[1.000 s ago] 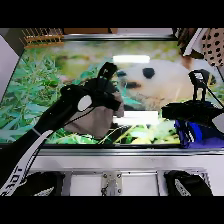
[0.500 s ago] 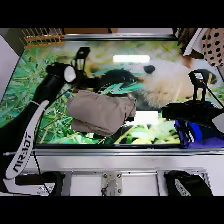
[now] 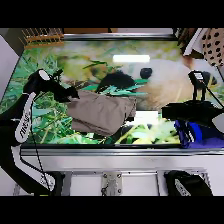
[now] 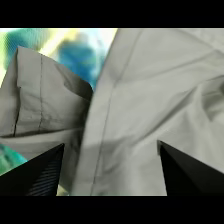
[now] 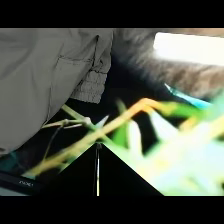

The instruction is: Fold the clothes and pants, and hang the long-sleeved shirts on hangers.

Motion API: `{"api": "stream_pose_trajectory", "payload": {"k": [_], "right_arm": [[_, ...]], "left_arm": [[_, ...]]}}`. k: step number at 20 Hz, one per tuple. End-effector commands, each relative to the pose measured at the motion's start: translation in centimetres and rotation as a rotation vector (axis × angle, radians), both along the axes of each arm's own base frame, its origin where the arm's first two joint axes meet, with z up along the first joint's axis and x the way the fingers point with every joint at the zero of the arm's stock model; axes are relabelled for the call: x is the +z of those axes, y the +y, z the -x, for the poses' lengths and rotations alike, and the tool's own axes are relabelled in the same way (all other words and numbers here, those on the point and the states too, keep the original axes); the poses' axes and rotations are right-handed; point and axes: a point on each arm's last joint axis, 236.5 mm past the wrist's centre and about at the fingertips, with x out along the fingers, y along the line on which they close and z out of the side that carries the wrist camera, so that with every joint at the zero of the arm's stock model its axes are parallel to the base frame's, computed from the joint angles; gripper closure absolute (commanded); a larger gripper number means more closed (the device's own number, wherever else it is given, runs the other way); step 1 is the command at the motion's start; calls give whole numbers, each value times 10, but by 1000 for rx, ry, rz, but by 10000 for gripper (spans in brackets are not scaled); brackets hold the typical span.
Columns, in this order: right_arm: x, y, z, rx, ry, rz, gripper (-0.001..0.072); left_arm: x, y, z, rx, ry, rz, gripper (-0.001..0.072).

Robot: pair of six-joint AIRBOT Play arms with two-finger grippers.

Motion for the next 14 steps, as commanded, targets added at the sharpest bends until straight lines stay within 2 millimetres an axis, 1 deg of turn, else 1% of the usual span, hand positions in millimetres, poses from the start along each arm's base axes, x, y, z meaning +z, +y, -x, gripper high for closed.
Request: {"api": "stream_pose_trajectory", "payload": {"k": [1,3,4,5,6,7,8,9,11,12,14], "right_arm": [[-6,1,-2,1,19,2,676],[-19,1,-6,1,60,6,675],[-30,1,-10,0,92,9,674],[-42,2,-14,0,127,12,672],[-56,2,-18,-2,168,16,648],[-74,2,-23,-5,217,22,433],[-92,2,-29,-12,256,24,186],[-112,2,-39,-24,284,27,102],[-149,7,-60,-62,327,-11,113],[-167,14,-69,-78,345,-50,117],[-192,37,-81,-65,368,-148,129]], "left_arm": [[-16,-9,-5,11,12,68,84],[-16,-16,-11,6,-17,61,85],[-16,-19,-13,2,-26,58,86],[-16,-23,-14,-3,-34,57,183],[-16,-24,-14,-4,-35,57,429],[-15,-25,-14,-3,-34,63,685],[-13,-25,-14,-4,-37,63,704],[-11,-25,-15,-4,-44,61,704],[-2,-20,-18,4,-67,58,704],[3,-19,-20,7,-80,57,704],[12,-19,-22,8,-100,56,704]]}}
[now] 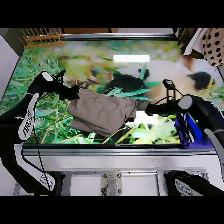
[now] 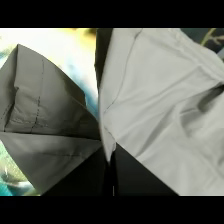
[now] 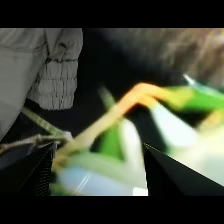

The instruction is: Fold the clothes and pants, and hang the long-sleeved shirts on hangers.

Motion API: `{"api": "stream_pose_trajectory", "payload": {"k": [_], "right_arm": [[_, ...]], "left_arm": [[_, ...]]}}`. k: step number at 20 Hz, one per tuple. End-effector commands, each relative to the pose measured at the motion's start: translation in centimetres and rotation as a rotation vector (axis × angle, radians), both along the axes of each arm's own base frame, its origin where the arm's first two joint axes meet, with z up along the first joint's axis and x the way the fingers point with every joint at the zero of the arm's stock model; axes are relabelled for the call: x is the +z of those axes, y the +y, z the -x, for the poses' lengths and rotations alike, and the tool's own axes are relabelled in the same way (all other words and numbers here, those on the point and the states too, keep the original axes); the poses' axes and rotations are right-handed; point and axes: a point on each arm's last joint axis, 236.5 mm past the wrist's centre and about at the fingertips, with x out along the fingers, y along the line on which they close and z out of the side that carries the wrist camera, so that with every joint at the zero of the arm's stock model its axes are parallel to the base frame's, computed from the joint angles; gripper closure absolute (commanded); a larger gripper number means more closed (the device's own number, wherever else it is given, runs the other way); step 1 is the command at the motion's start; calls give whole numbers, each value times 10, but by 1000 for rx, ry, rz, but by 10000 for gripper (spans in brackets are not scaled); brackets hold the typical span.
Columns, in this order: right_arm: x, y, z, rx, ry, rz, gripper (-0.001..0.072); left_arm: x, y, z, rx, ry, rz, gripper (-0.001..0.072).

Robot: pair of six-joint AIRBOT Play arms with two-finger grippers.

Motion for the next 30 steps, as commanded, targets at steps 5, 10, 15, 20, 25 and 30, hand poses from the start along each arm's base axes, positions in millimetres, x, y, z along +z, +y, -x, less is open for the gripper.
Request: {"api": "stream_pose_trajectory", "payload": {"k": [5,10,15,20,25,30], "right_arm": [[-76,70,-25,-17,94,-277,131],[-72,82,-39,-1,51,-266,615],[78,44,-93,144,-292,-138,685],[332,9,-57,200,-796,-27,685],[441,-2,35,157,-1062,8,685],[399,-31,77,105,-856,127,685]], "left_arm": [[12,2,-5,7,-34,-2,704],[16,1,-1,0,-27,1,704],[151,34,-25,84,-361,-37,705],[381,42,41,69,-813,-88,704],[474,16,143,21,-1045,-100,704],[417,-10,195,-22,-940,-41,704]]}}
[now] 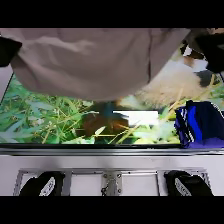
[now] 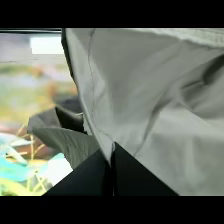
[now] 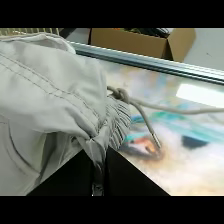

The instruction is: Fold the clothes and pants, and hang the long-sleeved shirts on hangers.

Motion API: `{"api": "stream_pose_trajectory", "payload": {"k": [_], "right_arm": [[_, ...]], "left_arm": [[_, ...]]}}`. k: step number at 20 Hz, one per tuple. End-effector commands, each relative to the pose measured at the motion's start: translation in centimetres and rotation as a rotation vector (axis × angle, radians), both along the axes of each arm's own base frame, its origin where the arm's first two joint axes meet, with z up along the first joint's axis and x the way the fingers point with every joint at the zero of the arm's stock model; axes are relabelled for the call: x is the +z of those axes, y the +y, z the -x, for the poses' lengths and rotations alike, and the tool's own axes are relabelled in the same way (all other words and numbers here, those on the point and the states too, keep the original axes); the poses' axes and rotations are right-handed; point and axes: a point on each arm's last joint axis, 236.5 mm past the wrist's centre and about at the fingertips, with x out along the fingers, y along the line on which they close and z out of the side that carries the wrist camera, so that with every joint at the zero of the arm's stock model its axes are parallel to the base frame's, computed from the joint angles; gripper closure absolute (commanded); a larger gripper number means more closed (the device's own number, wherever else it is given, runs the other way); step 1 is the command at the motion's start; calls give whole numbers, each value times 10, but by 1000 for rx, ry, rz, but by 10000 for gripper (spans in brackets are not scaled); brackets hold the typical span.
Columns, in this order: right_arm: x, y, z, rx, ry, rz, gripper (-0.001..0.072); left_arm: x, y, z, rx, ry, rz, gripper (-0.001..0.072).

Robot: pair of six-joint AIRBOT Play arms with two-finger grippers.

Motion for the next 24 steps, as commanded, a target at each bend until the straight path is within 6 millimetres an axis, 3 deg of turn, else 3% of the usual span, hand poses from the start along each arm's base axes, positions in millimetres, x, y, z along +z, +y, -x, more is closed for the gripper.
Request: {"api": "stream_pose_trajectory", "payload": {"k": [1,5,8,9,10,11,14,18,20,24], "right_arm": [[-53,-22,32,-64,224,97,684],[-177,-18,38,-18,583,130,684],[-266,-19,42,-23,774,125,684],[-290,-19,45,-26,824,121,684],[-308,-18,49,-22,866,114,684],[-321,-15,54,-14,906,106,684],[-330,-12,56,-5,938,92,684],[-330,-12,56,-5,937,92,684],[-330,-12,56,-5,937,92,684],[-328,-12,49,-15,909,85,684]], "left_arm": [[-56,-19,36,-42,118,38,704],[-209,-49,67,-116,493,64,704],[-306,-64,95,-164,723,35,703],[-328,-67,94,-158,764,31,624],[-341,-67,86,-137,776,37,270],[-348,-65,70,-104,772,48,13],[-361,-42,19,-7,764,62,23],[-412,-21,-2,22,922,48,23],[-433,-35,-4,-44,971,57,23],[-451,-78,-22,-140,991,164,23]]}}
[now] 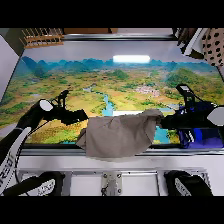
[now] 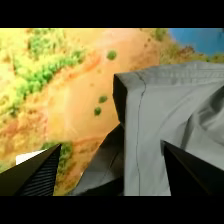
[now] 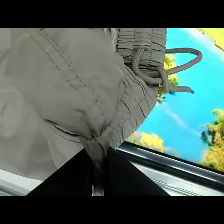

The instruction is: Fold the clothes and pants, and hang the long-sleeved shirts on hangers.

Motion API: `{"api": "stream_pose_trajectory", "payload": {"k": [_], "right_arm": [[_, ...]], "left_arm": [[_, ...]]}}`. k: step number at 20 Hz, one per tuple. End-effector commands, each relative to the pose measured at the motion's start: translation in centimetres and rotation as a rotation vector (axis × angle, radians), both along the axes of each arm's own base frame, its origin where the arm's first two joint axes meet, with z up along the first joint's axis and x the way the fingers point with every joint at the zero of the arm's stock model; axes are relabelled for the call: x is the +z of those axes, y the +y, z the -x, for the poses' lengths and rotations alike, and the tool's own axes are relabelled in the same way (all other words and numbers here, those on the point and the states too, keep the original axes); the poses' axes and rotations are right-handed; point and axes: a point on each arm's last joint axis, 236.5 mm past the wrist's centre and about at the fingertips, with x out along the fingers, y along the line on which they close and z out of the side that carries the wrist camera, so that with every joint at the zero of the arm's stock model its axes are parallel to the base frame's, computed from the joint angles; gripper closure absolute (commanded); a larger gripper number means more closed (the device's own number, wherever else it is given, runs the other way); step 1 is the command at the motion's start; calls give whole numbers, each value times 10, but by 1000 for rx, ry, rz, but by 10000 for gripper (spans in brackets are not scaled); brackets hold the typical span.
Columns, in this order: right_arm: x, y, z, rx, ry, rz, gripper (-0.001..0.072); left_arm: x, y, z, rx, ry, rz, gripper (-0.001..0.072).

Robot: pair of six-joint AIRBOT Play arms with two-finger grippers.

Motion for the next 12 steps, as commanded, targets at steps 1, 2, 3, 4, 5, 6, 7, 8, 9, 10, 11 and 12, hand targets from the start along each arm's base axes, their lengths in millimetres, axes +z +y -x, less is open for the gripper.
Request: {"api": "stream_pose_trajectory", "payload": {"k": [1,2,3,4,5,6,7,8,9,10,11,12], "right_arm": [[2,2,-6,-9,-24,-10,683],[3,2,-8,-11,-32,-15,683],[4,3,-9,-13,-35,-19,683],[4,4,-9,-13,-36,-21,684],[4,5,-9,-13,-36,-26,683],[4,4,-9,-13,-37,-25,684],[4,4,-9,-13,-37,-25,683],[4,4,-9,-13,-37,-25,683],[5,4,-11,-15,-44,-25,684],[10,4,-15,-20,-67,-26,684],[21,4,-22,-18,-104,-26,684],[38,4,-30,-11,-155,-24,684]], "left_arm": [[-17,-35,-15,-43,29,100,23],[-22,-43,-14,-74,39,92,23],[-26,-51,-13,-100,52,92,24],[-29,-59,-12,-125,65,93,24],[-30,-65,-11,-146,76,97,121],[-28,-69,-12,-161,79,101,305],[-25,-70,-15,-166,74,105,459],[-19,-70,-20,-162,59,109,674],[-9,-67,-29,-152,29,112,705],[10,-61,-43,-134,-22,120,706],[41,-52,-60,-111,-91,130,706],[80,-42,-77,-93,-182,140,706]]}}
